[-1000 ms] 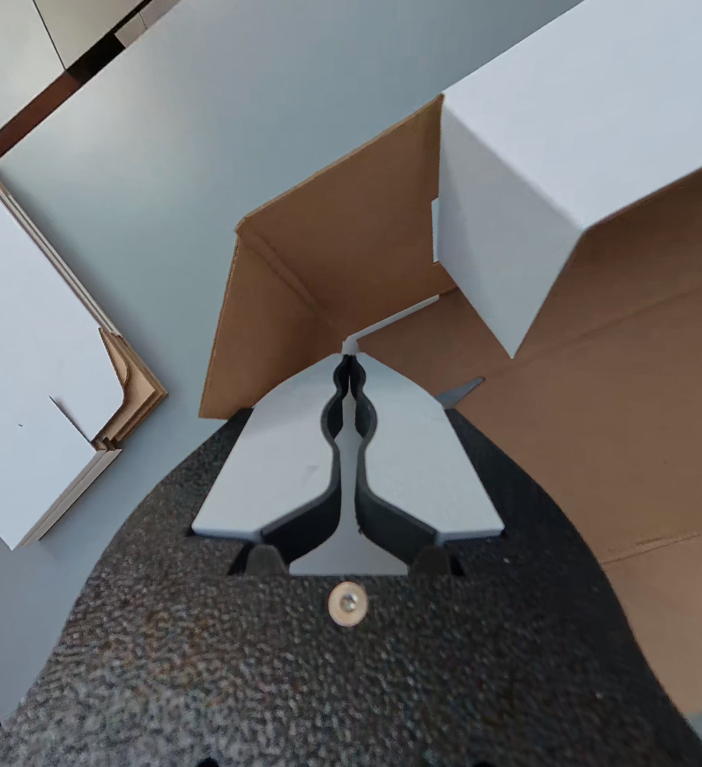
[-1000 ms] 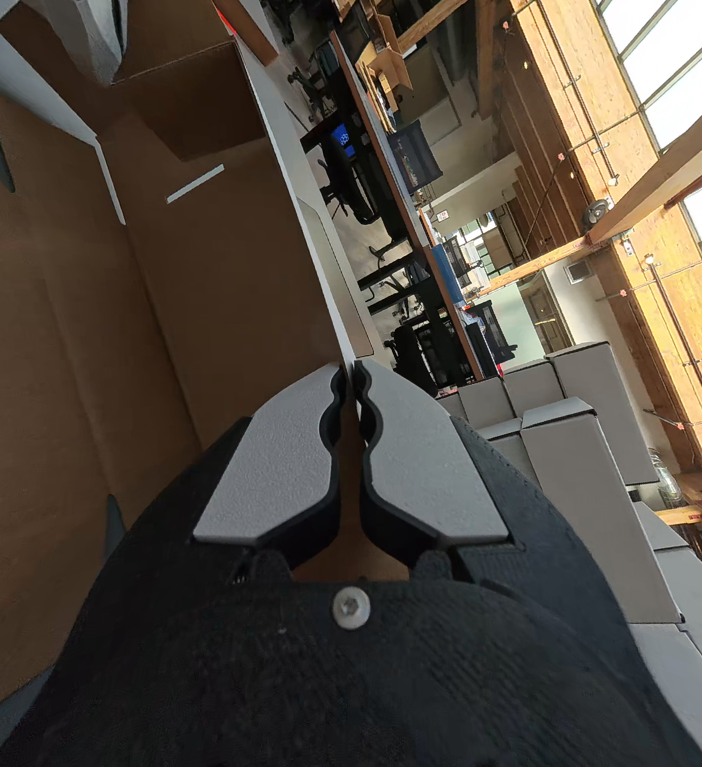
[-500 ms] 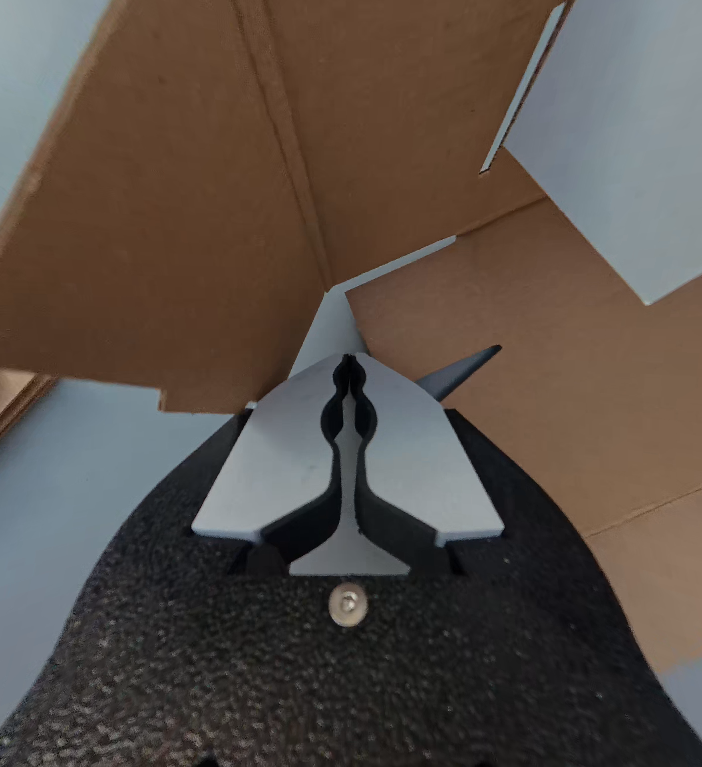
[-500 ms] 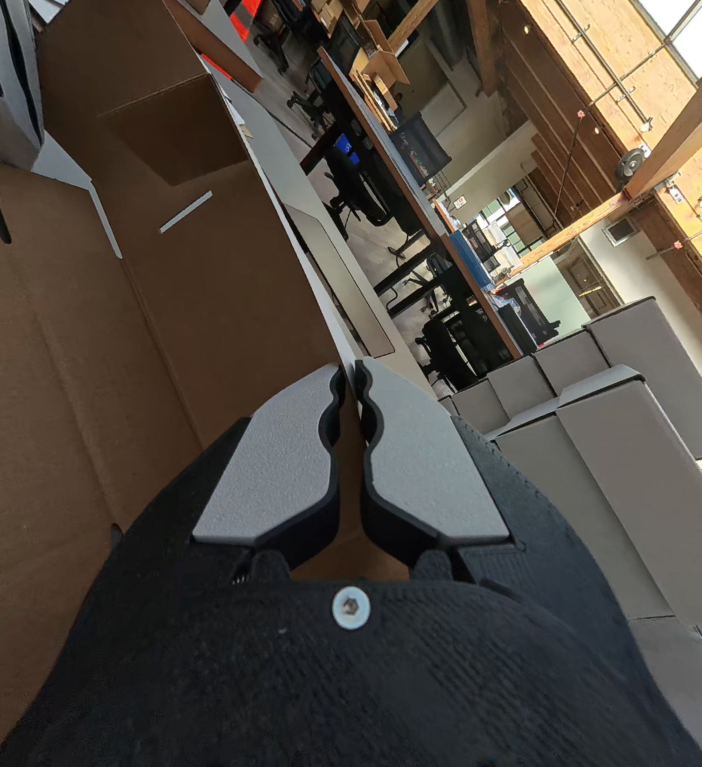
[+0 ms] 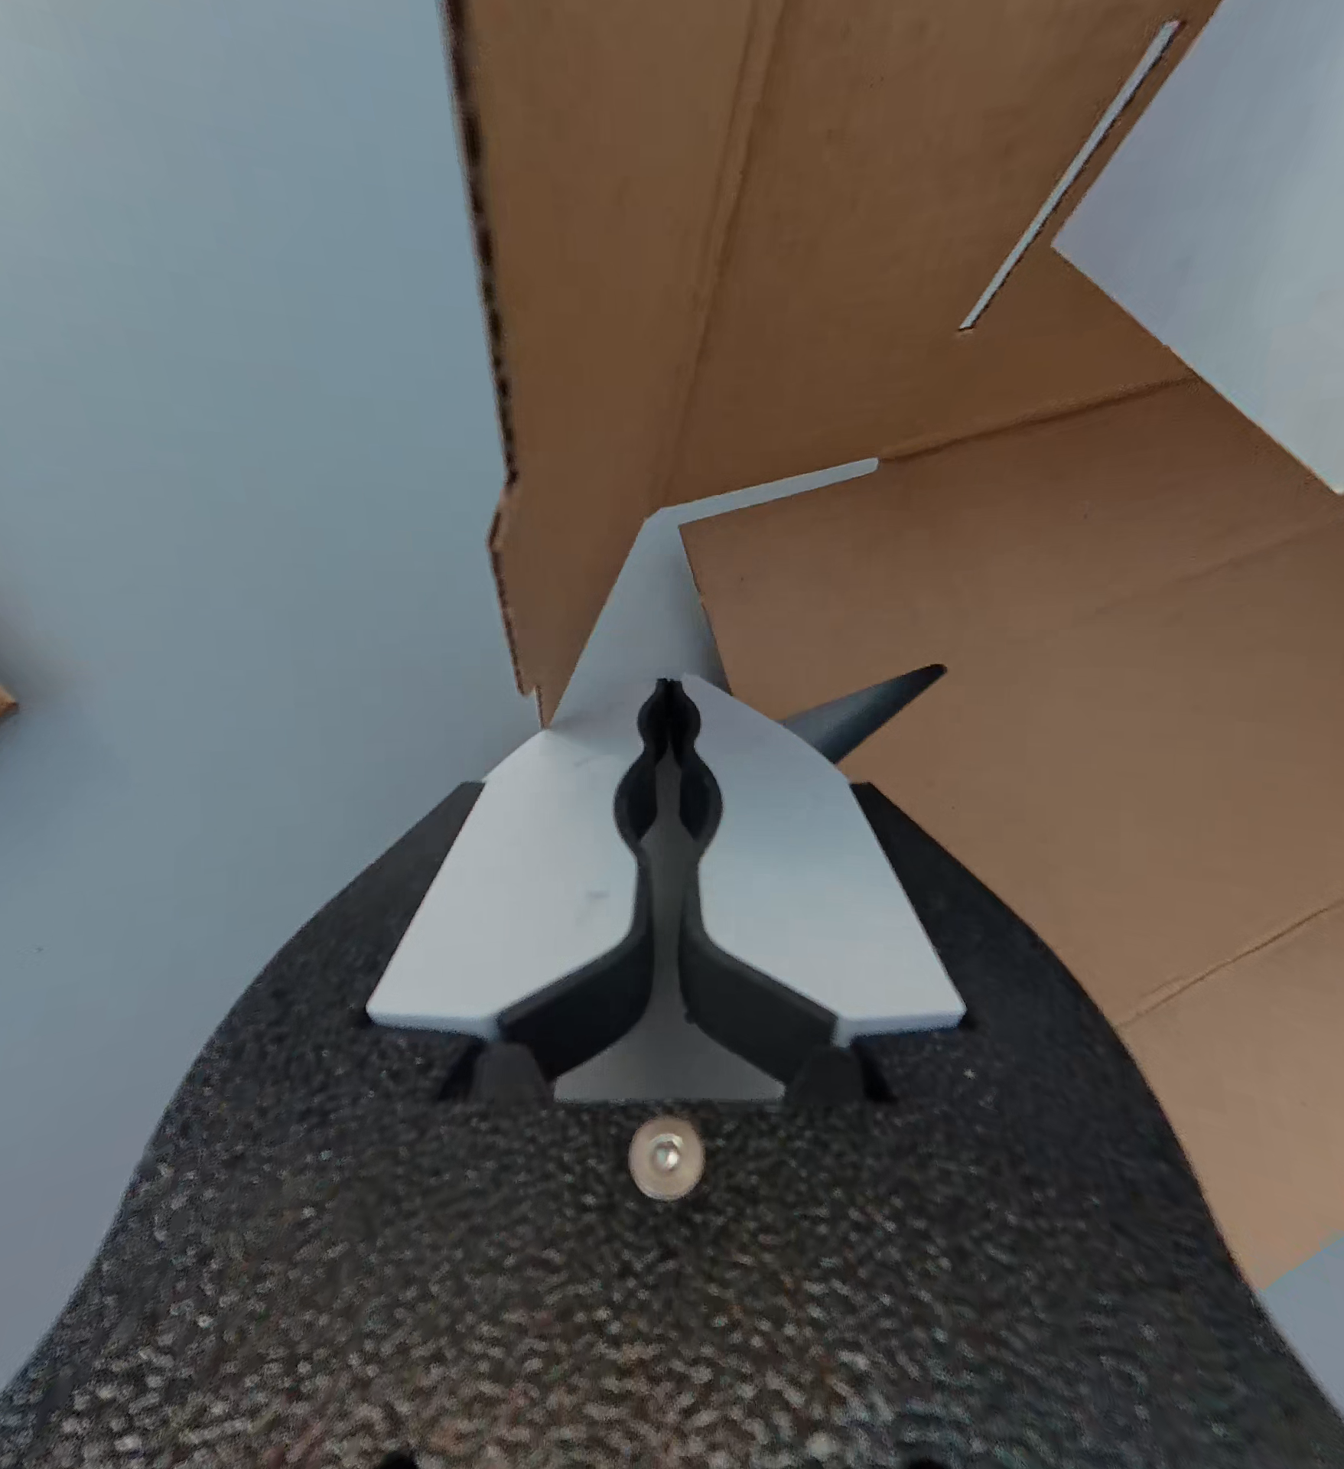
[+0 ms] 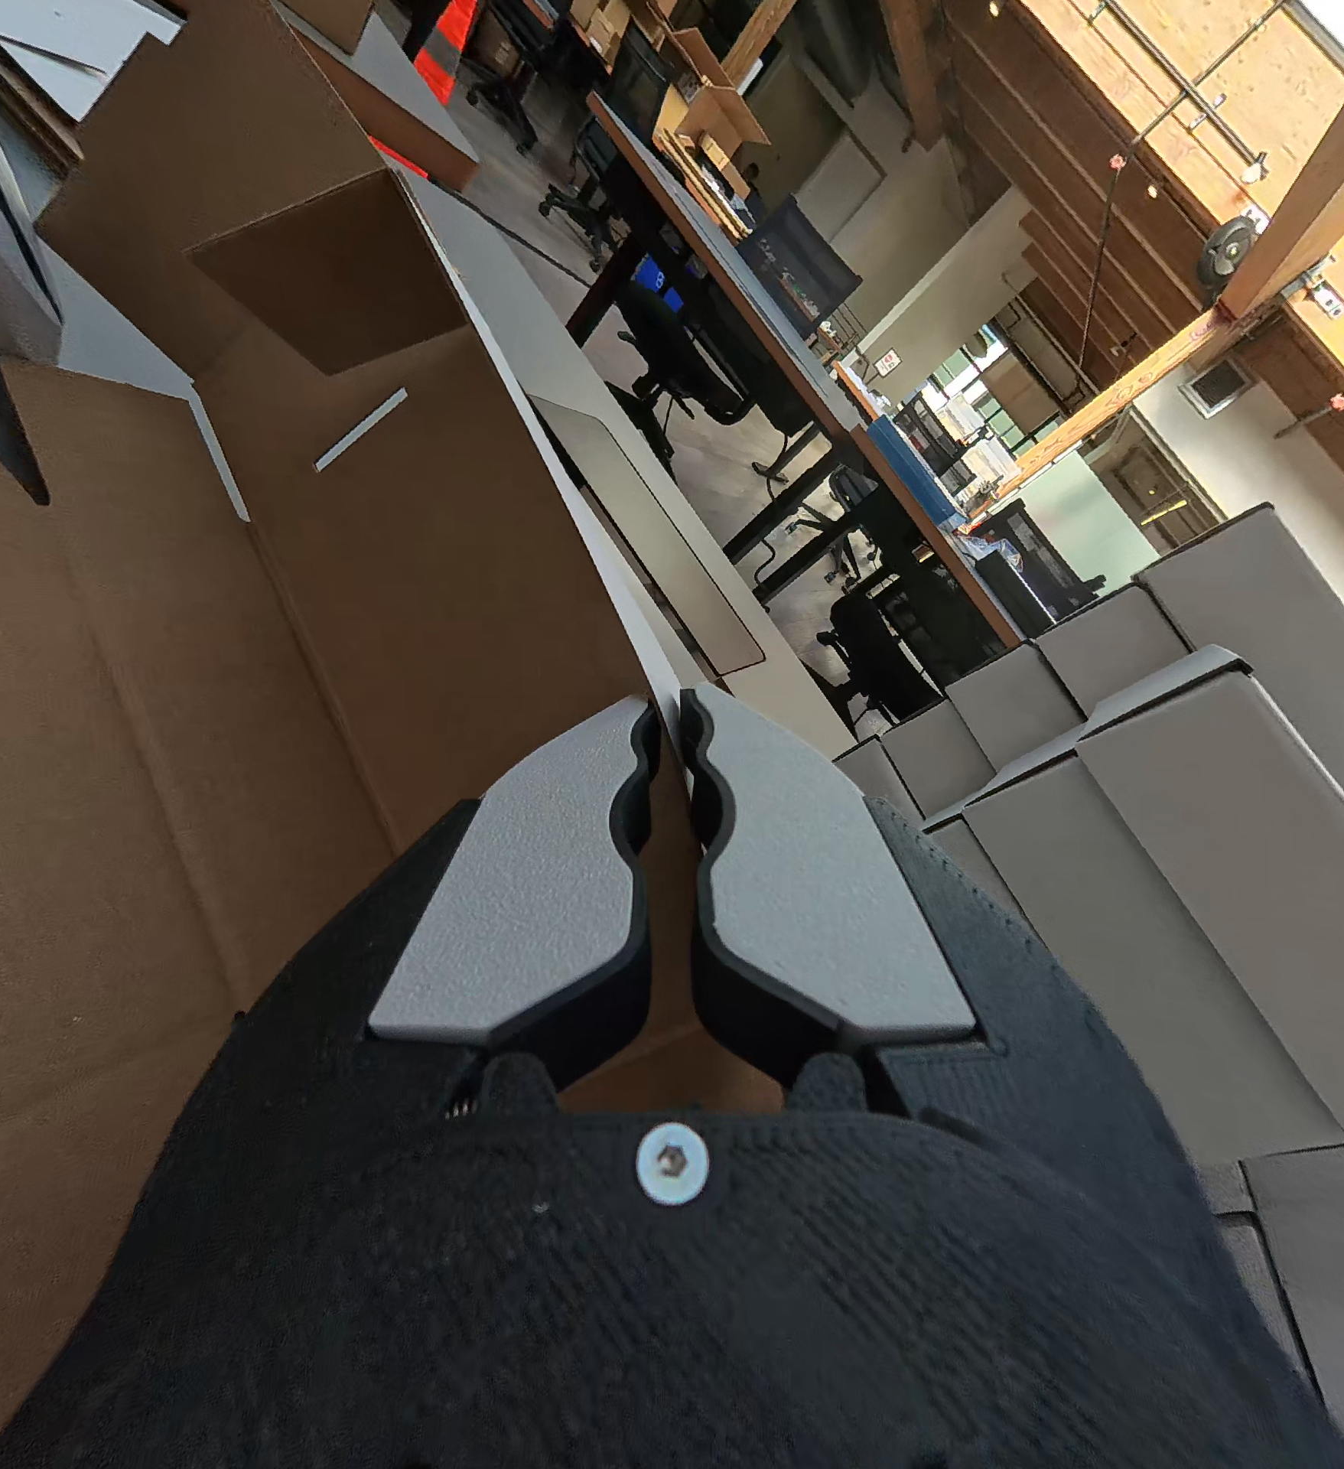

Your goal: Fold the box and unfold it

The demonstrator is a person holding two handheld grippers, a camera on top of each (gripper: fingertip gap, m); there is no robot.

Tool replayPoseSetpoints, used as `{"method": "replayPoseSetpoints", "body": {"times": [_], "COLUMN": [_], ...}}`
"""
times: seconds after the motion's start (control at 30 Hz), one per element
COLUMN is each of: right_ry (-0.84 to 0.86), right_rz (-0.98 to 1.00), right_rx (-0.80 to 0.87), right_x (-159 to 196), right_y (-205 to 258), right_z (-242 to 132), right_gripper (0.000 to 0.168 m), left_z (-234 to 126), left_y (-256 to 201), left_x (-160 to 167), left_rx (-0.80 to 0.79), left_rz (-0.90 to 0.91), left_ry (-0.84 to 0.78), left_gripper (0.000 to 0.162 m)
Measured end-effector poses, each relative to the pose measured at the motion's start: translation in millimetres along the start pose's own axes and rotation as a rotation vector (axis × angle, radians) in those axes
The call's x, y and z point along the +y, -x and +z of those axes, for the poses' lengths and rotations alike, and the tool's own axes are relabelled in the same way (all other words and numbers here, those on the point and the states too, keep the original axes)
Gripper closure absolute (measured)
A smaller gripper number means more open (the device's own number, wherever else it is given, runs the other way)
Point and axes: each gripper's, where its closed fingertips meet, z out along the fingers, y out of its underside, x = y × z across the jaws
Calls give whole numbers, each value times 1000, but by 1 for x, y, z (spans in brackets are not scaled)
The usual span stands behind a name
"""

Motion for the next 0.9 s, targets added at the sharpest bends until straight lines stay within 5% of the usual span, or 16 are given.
{"method": "replayPoseSetpoints", "body": {"times": [0.5,0.9], "right_ry": [-14,34], "right_rz": [56,-21], "right_rx": [-10,-1], "right_x": [2,8], "right_y": [3,0], "right_z": [-3,2], "right_gripper": [162,162], "left_z": [-8,3], "left_y": [-22,-88], "left_x": [-24,-45], "left_rx": [266,-50], "left_rz": [-183,372], "left_ry": [-249,-270], "left_gripper": [162,162]}}
